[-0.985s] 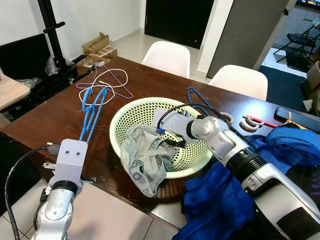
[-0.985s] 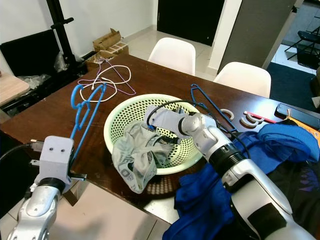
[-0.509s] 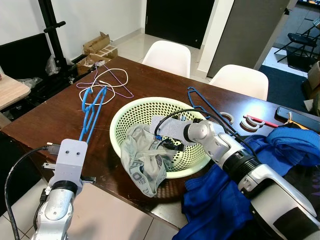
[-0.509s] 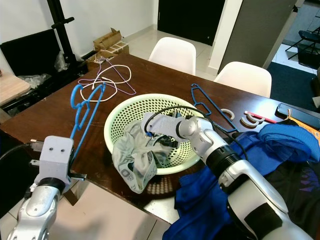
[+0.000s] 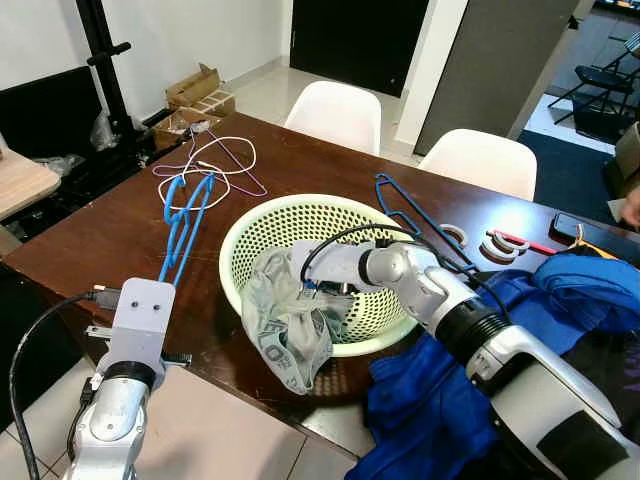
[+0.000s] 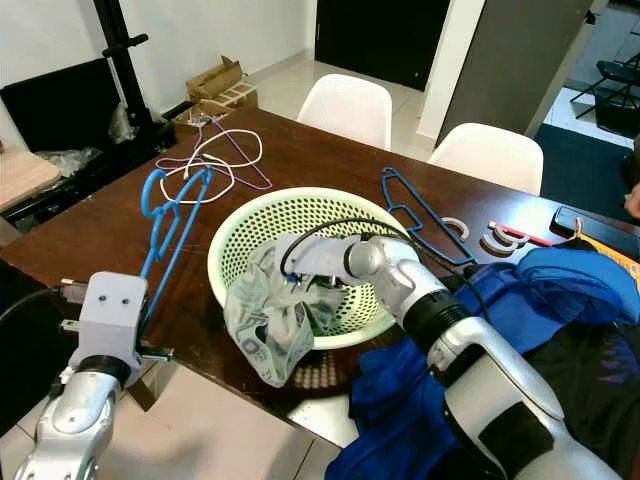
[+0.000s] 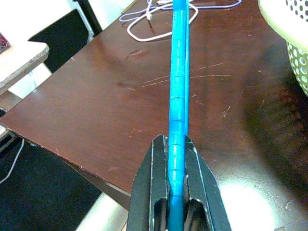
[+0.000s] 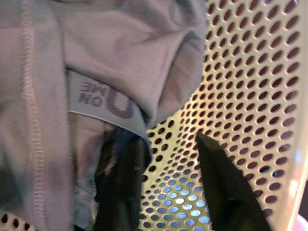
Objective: Hang hanger
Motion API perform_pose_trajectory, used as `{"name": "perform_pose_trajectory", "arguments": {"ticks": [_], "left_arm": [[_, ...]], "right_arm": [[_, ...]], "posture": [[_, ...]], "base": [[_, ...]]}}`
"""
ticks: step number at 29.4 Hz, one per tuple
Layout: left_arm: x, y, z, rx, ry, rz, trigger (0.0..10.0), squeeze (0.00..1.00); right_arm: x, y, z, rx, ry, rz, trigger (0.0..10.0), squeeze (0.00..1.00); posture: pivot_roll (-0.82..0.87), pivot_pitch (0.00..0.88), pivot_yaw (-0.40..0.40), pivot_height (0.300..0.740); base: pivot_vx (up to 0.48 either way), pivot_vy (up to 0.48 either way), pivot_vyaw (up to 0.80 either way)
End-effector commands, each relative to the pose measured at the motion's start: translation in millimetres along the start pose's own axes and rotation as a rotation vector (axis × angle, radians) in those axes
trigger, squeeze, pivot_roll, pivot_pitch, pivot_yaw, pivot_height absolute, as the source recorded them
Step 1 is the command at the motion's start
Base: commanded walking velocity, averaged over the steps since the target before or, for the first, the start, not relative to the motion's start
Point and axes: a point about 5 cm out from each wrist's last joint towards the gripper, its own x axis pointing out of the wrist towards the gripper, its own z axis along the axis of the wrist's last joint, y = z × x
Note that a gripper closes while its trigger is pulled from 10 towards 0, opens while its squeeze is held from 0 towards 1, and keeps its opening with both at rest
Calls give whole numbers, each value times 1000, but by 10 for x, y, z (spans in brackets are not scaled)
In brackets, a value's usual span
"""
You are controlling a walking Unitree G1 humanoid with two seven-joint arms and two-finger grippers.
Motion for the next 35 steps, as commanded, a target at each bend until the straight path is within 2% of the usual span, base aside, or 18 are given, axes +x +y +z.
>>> {"name": "perform_pose_trajectory", "arguments": {"ticks": [1, 13, 18, 19, 21, 22, 23, 25, 26, 27, 28, 29, 30, 35], "left_arm": [[-20, -32, 21, -10, -9, -1, 10000, 0], [-14, -45, 18, -12, -9, 0, 10000, 0], [-11, -44, 17, -13, -9, 0, 10000, 0], [-8, -43, 18, -13, -9, 0, 10000, 0], [-8, -43, 18, -13, -9, 0, 10000, 0], [-6, -43, 18, -13, -9, -1, 10000, 0], [-4, -42, 18, -13, -9, -1, 10000, 0], [-2, -42, 18, -13, -9, -2, 10000, 0], [0, -41, 19, -13, -10, -1, 10000, 0], [0, -41, 19, -13, -10, -1, 10000, 0], [2, -41, 20, -13, -10, -1, 10000, 0], [2, -41, 20, -13, -10, -1, 10000, 0], [2, -42, 22, -13, -10, 0, 10000, 0], [-1, -44, 26, -14, -11, 1, 10000, 0]], "right_arm": [[22, 89, -62, -30, 21, 52, 0, 0], [31, 207, -143, -99, 44, 149, 0, 0], [38, 179, -114, -60, 14, 121, 0, 0], [37, 142, -86, -3, -13, 101, 0, 0], [37, 142, -86, -3, -13, 101, 0, 0], [33, 93, -83, 32, -23, 72, 3255, 0], [29, 66, -87, 56, -26, 60, 10000, 475], [26, 69, -85, 64, -34, 71, 10000, 475], [32, 77, -78, 51, -34, 71, 10000, 855], [32, 77, -78, 51, -34, 71, 10000, 855], [49, 98, -70, 37, -29, 75, 10000, 765], [49, 98, -70, 37, -29, 75, 10000, 765], [73, 125, -57, 27, -24, 77, 10000, 0], [144, 199, 10, -16, -9, 96, 10000, 0]], "posture": [[170, 41, -103, 740], [168, 35, -107, 740], [167, 34, -106, 740], [167, 35, -105, 740], [167, 35, -105, 740], [167, 35, -103, 740], [167, 35, -103, 740], [165, 37, -104, 740], [164, 38, -105, 740], [164, 38, -105, 740], [164, 38, -105, 740], [164, 38, -105, 740], [165, 40, -107, 740], [170, 43, -109, 740]], "base": [[0, 0, 0], [0, 0, 0], [0, 0, 0], [0, 0, 0], [0, 0, 0], [0, 0, 0], [0, 0, 0], [0, 0, 0], [0, 0, 0], [0, 0, 0], [0, 0, 0], [0, 0, 0], [0, 0, 0], [0, 0, 0]]}}
